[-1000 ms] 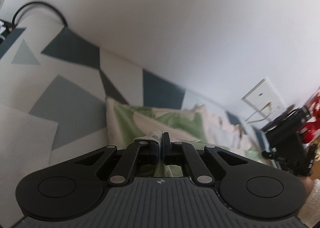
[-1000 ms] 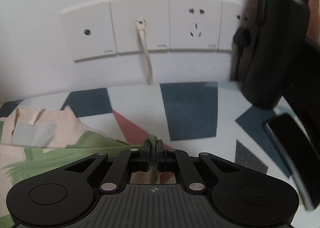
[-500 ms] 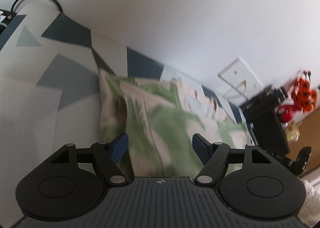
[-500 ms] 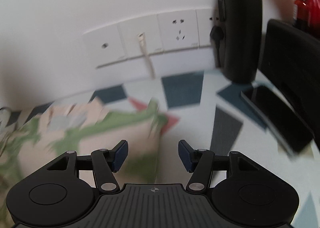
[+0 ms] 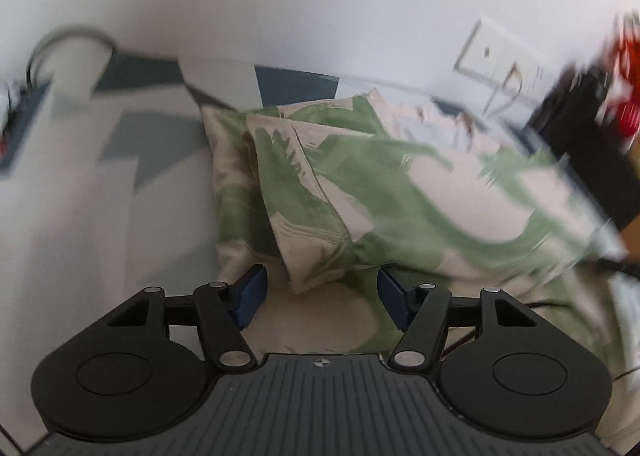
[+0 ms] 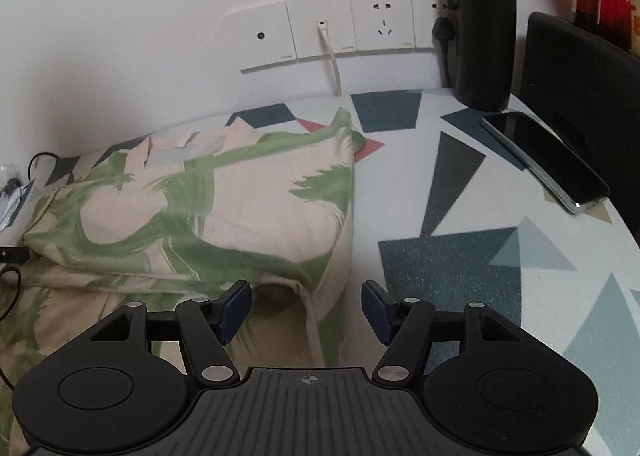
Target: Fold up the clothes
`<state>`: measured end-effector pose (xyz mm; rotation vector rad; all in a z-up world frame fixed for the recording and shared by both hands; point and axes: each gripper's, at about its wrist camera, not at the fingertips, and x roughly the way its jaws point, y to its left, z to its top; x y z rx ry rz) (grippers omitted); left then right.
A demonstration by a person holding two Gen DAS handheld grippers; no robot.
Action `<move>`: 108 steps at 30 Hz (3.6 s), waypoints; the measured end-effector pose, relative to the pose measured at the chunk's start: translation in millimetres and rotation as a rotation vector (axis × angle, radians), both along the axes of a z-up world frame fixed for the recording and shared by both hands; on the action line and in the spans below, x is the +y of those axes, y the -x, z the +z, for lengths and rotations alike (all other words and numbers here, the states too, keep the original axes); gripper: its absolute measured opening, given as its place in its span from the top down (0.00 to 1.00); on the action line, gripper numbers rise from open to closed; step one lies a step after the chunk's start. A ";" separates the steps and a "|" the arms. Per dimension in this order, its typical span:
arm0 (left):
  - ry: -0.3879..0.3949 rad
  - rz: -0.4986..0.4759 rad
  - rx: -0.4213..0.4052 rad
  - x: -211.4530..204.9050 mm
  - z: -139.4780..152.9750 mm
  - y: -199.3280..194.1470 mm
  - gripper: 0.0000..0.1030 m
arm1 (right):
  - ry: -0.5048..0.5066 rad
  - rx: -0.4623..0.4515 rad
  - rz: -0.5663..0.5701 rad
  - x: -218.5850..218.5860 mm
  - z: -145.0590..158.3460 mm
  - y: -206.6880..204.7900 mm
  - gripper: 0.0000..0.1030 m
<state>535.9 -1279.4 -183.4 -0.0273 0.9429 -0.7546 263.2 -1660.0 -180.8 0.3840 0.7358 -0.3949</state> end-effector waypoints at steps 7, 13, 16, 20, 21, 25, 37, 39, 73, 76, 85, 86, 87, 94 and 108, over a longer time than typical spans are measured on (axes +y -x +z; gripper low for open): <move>-0.137 -0.064 -0.150 -16.2 5.5 11.3 0.88 | 0.014 -0.017 -0.055 -5.9 -8.6 -2.1 0.46; -0.191 -0.086 -0.216 -13.7 13.0 17.2 0.91 | 0.046 0.009 -0.048 -9.6 -7.2 -2.2 0.73; -0.196 -0.079 -0.190 -8.0 7.5 16.1 0.97 | 0.054 0.021 -0.053 -11.1 -8.1 -1.3 0.74; -0.195 -0.061 -0.158 -2.3 1.3 15.5 0.97 | 0.040 0.046 -0.065 -13.3 -15.3 -2.2 0.75; -0.191 -0.050 -0.149 -1.0 1.3 16.7 0.96 | 0.034 0.051 -0.066 -13.8 -15.7 -2.2 0.73; -0.169 0.005 -0.106 6.3 4.5 24.3 0.75 | 0.016 0.051 -0.077 -14.3 -11.2 1.6 0.59; -0.102 0.171 0.022 28.3 14.0 47.2 0.07 | 0.076 0.027 -0.122 1.0 6.8 35.4 0.09; -0.091 0.199 0.044 31.9 15.6 51.0 0.07 | 0.092 0.037 -0.115 5.9 7.1 40.2 0.07; -0.367 0.149 -0.049 8.0 -6.4 118.1 0.00 | 0.116 0.141 -0.084 25.2 -25.9 62.2 0.01; -0.365 0.158 -0.052 7.9 -6.6 119.1 0.00 | 0.118 0.137 -0.087 25.4 -26.1 62.6 0.01; -0.361 0.178 -0.058 7.4 -7.3 122.3 0.00 | 0.121 0.131 -0.091 26.3 -26.4 63.3 0.01; -0.362 0.181 -0.056 7.0 -7.3 122.8 0.00 | 0.121 0.130 -0.091 26.2 -26.4 63.8 0.01; -0.364 0.184 -0.054 6.5 -7.1 123.0 0.00 | 0.122 0.128 -0.092 26.4 -26.4 64.1 0.01; -0.384 0.196 -0.026 3.6 -5.7 119.3 0.00 | 0.114 0.141 -0.092 24.5 -25.0 62.0 0.01; -0.382 0.298 -0.011 2.6 -5.8 126.1 0.00 | 0.082 0.196 -0.050 17.4 -21.9 54.2 0.01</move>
